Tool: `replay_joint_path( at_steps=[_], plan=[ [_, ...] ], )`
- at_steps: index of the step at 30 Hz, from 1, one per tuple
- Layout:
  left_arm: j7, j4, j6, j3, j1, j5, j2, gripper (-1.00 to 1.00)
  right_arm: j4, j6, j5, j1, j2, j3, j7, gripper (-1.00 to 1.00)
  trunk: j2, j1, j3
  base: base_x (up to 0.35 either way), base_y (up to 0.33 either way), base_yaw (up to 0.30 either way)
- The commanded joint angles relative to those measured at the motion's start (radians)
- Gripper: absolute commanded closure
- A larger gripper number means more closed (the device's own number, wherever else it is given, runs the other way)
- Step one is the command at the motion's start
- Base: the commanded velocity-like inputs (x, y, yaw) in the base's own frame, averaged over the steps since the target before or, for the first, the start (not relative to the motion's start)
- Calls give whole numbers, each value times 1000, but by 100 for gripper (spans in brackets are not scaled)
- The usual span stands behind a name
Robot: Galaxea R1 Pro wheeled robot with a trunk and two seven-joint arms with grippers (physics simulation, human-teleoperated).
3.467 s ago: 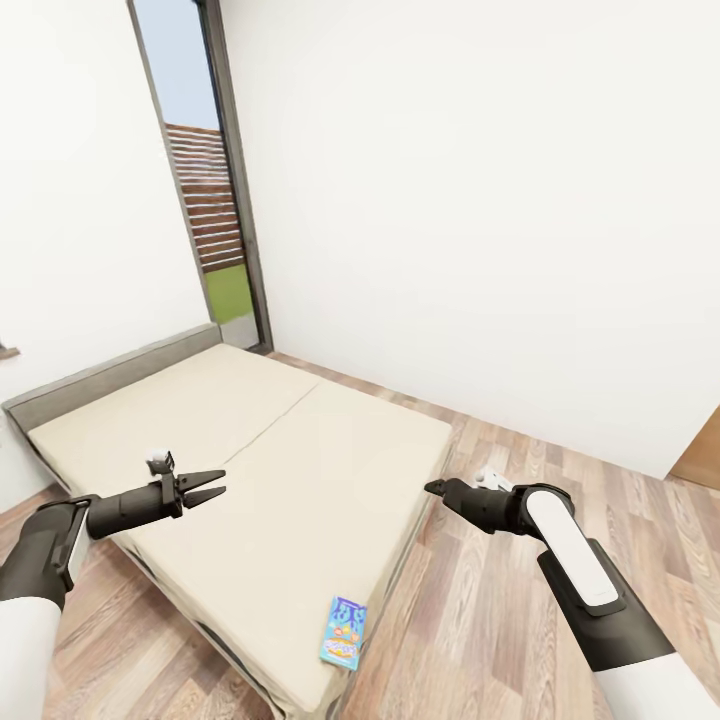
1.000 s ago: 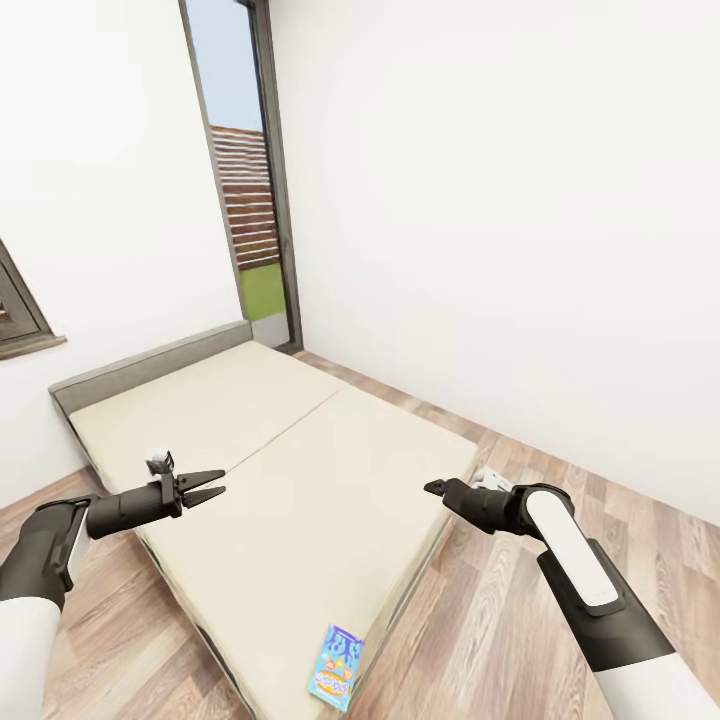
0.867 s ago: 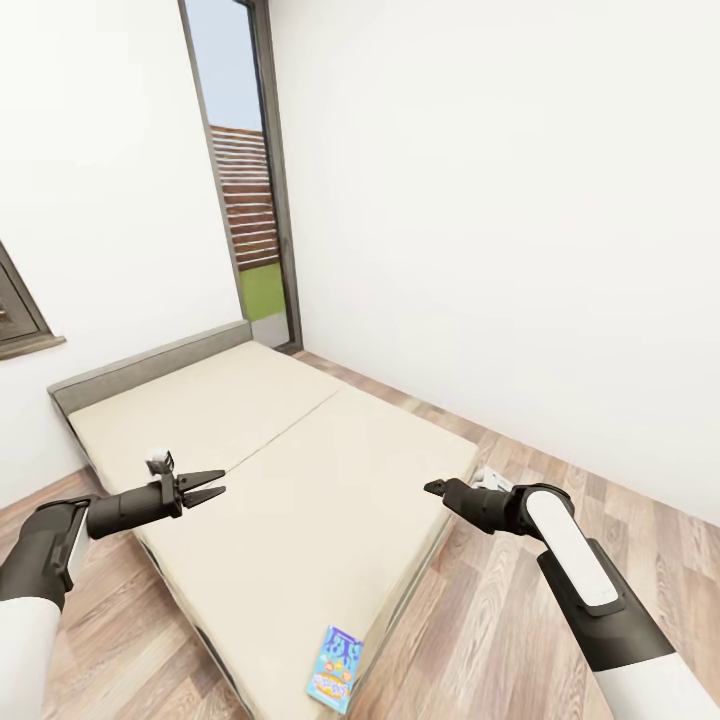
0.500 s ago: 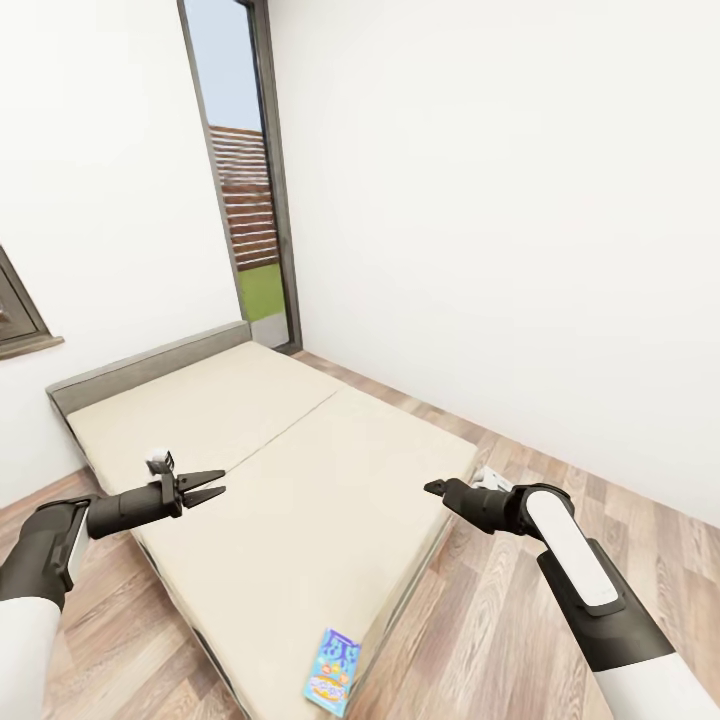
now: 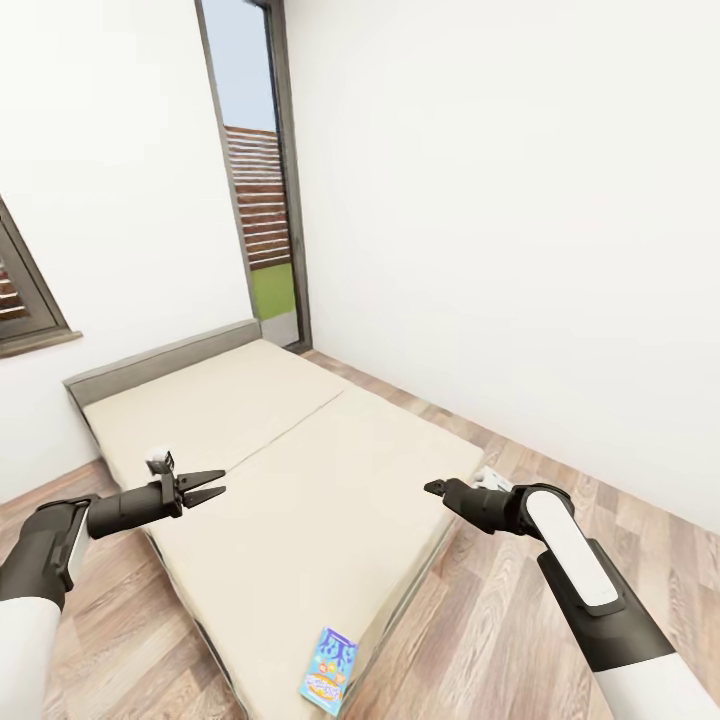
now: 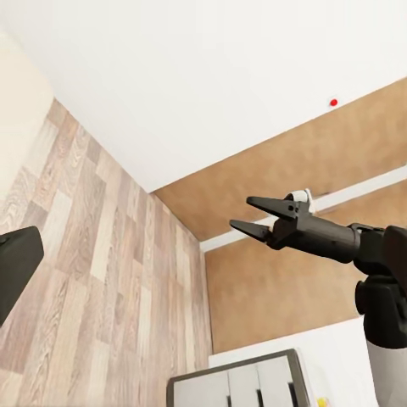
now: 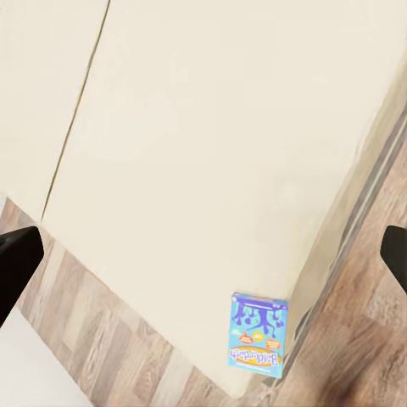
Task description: Put all the toys in the child's room - the three board games (two on the bed and one on the table), the two jigsaw puzzles on the table, and the tennis ball on the table - inside the toy box on the table in the child's room.
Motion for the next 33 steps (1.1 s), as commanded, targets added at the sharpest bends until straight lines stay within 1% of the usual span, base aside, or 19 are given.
replay_joint_path(
  at_steps=[1, 11, 21, 33],
  plan=[
    [-8, -1, 10, 3, -1, -11, -1, -100, -1, 0, -10, -1, -1, 2, -10, -100, -2, 1, -2, 0, -21, 35],
    [-8, -1, 9, 3, -1, -10, 0, -100, -2, 0, -10, -1, -1, 2, -11, -100, -2, 1, -2, 0, -16, 12],
    [-8, -1, 9, 3, -1, -10, 0, -100, -3, 0, -10, -1, -1, 2, -10, -100, -2, 1, -2, 0, -129, 1],
    [-8, -1, 9, 3, -1, -10, 0, -100, -3, 0, -10, -1, -1, 2, -10, -100, -2, 1, -2, 0, -27, 0]
  ],
)
